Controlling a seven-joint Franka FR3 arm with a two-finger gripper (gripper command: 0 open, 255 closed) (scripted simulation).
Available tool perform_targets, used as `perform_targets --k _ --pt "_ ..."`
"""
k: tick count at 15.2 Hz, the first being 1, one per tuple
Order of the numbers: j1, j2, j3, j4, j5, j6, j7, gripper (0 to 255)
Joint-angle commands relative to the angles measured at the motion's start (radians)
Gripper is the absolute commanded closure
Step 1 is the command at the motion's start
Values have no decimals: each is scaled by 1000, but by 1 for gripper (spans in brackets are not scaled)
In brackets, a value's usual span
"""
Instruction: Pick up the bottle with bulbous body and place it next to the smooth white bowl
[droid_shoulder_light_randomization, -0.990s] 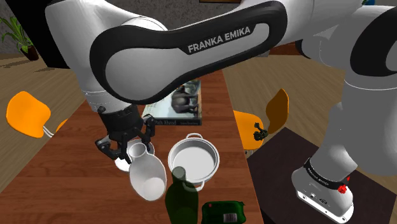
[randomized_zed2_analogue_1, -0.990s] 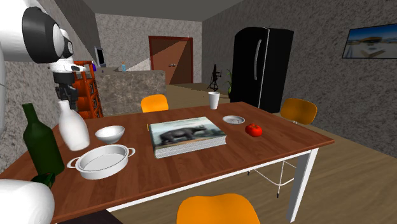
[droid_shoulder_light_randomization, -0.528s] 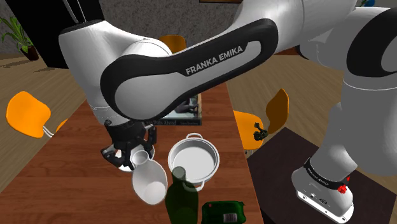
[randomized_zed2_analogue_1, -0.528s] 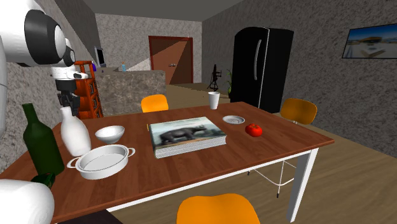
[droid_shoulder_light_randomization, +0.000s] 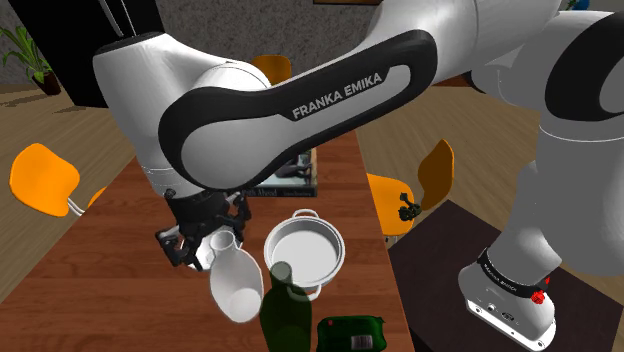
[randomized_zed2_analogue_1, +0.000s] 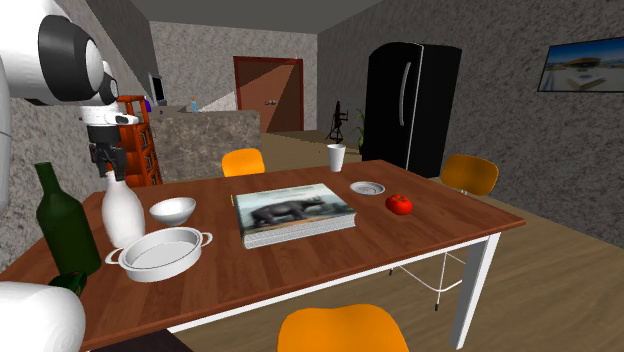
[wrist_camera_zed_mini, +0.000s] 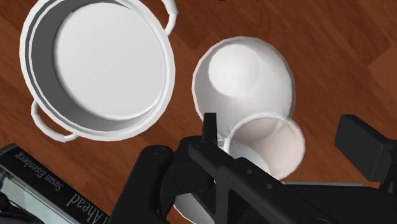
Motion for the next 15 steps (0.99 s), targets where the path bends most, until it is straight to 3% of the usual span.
perform_targets --k 1,4,8,15 --pt "0 0 0 0 0 0 0 0" --pt "0 0 0 0 0 0 0 0" --pt "7 1 2 130 1 -128 -3 0" --pt "7 1 2 130 1 -128 -3 0"
